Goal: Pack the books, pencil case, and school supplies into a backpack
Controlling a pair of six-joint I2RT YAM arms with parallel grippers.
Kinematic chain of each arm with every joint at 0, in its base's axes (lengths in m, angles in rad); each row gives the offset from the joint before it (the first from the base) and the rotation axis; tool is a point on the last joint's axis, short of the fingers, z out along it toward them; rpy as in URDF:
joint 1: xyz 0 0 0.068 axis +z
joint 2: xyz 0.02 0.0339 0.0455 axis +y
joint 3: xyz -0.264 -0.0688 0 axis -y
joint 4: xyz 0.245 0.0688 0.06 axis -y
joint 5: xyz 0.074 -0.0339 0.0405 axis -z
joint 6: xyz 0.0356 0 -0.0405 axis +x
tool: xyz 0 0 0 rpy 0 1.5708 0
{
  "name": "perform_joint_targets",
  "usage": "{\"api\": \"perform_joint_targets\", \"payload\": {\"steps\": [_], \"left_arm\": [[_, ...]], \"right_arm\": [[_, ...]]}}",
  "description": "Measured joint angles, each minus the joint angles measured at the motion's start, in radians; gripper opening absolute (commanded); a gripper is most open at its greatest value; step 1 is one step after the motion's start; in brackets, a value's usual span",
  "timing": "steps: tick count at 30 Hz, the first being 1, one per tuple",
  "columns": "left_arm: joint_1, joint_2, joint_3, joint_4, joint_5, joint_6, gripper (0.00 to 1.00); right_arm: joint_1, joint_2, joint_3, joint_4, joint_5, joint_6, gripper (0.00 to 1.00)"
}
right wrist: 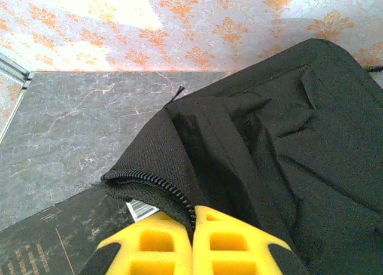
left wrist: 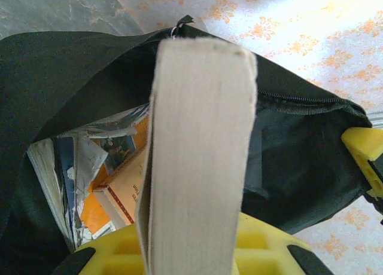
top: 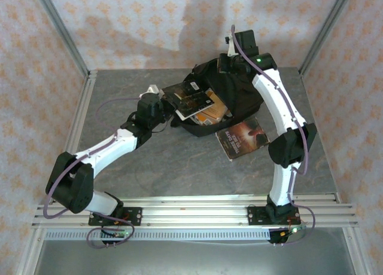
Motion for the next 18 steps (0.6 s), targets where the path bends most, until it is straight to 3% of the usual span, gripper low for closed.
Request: {"api": "perform_joint_targets", "payload": {"steps": [11, 18], "left_arm": [[-0.031, 0.161, 0.003, 0.115, 0.050, -0.045, 0.00], [-0.054, 0.254, 0.032, 0.272, 0.080, -0.102, 0.00]], "right_arm": [[0.009, 0.000, 0.017, -0.013, -0.001, 0.010, 0.00], [0.013, 0.001, 0.029, -0.026, -0.005, 0.020, 0.00]]}}
